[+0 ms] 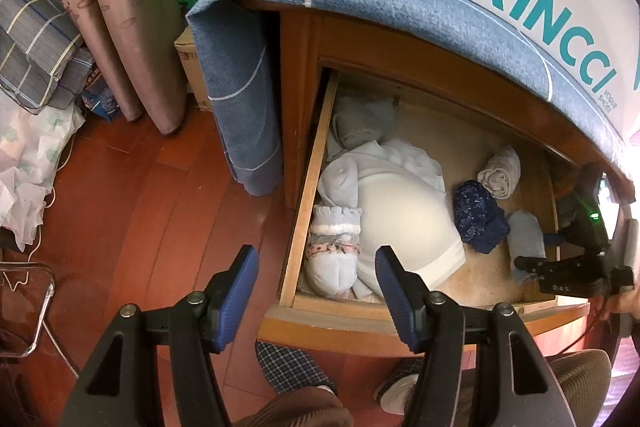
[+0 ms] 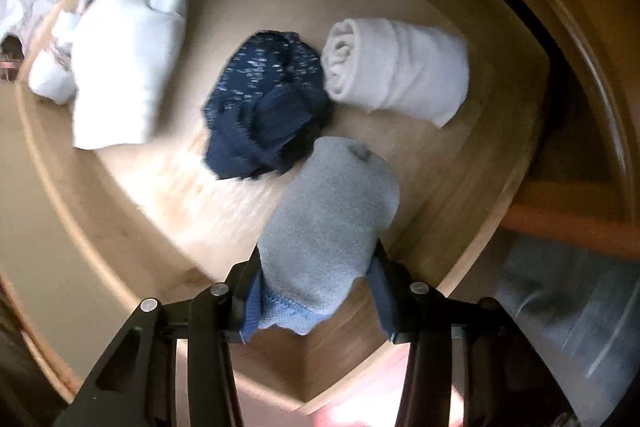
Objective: Take underwear out of drawer
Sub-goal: 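Grasp the light blue sock with the right gripper and lift it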
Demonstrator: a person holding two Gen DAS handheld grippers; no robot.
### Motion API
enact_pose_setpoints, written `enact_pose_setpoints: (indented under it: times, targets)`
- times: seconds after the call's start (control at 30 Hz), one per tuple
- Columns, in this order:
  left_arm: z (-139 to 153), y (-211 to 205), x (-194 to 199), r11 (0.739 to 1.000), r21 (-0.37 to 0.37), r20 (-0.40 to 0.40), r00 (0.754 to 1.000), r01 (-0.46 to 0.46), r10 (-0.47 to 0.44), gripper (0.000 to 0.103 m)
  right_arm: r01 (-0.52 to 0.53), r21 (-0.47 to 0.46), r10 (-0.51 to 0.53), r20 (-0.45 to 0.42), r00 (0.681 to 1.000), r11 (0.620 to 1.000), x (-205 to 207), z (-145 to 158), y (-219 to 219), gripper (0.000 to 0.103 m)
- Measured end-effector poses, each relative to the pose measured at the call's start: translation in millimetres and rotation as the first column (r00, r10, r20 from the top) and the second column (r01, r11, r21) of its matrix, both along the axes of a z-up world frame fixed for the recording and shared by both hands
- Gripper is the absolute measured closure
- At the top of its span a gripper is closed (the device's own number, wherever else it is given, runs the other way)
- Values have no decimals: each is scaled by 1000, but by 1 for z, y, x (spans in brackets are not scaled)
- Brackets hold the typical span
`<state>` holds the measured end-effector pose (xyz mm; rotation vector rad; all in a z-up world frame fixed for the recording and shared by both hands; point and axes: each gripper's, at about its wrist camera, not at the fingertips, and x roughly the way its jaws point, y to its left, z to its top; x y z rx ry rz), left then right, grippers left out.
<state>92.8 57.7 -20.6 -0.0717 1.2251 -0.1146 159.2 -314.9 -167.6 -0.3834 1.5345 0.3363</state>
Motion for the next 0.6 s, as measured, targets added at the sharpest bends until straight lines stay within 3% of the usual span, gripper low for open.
enact_pose_setpoints:
  times: [0.17, 0.33, 0.43, 0.5, 0.6]
  targets:
    - [-3, -4, 1, 1000, 6, -21, 1000, 13, -13, 41, 126, 93, -124, -29, 992, 988, -16, 15, -7, 61]
    - [-4, -9, 1, 999, 6, -41, 998, 44, -43, 41, 304, 171, -300, -47, 953, 937, -33, 42, -18, 61]
    - [-5, -9, 3, 997, -33, -59, 996, 66, -68, 41, 433, 248, -436, -46, 899, 866, -40, 60, -34, 61]
    - [-8, -7, 8, 996, -63, -94, 993, 69, -75, 41, 515, 294, -534, -18, 845, 805, -53, 74, -44, 61]
    - [-16, -4, 21, 993, -98, -154, 985, 59, -74, 41, 578, 358, -609, -32, 792, 733, -63, 81, -54, 61]
